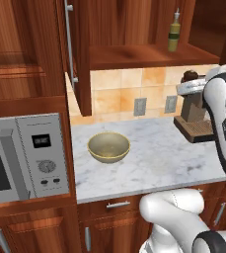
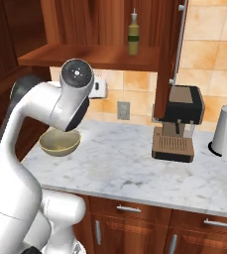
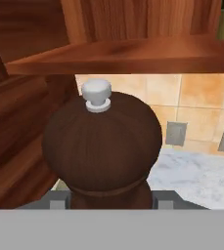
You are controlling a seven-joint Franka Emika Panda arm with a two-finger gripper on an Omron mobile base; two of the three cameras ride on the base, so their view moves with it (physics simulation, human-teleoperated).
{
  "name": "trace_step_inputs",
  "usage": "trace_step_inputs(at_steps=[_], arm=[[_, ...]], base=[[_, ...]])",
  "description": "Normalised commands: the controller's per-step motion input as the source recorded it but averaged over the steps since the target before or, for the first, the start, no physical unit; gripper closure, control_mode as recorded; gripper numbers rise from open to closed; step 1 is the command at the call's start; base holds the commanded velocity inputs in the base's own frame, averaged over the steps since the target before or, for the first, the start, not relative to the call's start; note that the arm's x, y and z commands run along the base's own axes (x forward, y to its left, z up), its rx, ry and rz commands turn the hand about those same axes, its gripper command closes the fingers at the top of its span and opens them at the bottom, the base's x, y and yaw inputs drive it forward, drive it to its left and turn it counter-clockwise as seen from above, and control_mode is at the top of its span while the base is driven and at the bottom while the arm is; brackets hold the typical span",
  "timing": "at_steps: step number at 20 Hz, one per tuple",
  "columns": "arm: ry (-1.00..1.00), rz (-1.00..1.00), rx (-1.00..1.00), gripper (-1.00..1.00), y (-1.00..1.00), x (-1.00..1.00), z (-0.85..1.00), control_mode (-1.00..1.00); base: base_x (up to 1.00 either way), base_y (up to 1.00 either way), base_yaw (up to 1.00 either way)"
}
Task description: Retrieve the bottle and the shaker from the cabinet and place them next to the mixing bowl on the counter. Then add garlic from the fridge to the mixing bowl.
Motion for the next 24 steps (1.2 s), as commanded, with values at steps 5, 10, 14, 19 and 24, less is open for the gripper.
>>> trace_step_inputs(at_steps=[5,10,14,19,24], arm=[[0.0,0.35,-0.03,1.0,0.41,0.1,-0.96,-1.0],[0.0,0.41,-0.05,1.0,0.12,0.59,-0.68,-1.0],[0.04,0.28,-0.08,1.0,0.0,0.7,-0.19,-1.0],[0.03,0.06,-0.1,1.0,0.14,0.47,0.0,-1.0],[0.0,0.0,-0.05,1.0,0.08,0.29,-0.09,-1.0]], base=[[0.0,0.0,0.0],[0.0,0.0,0.0],[0.0,0.0,0.0],[0.0,0.0,0.0],[0.0,0.0,0.0]])
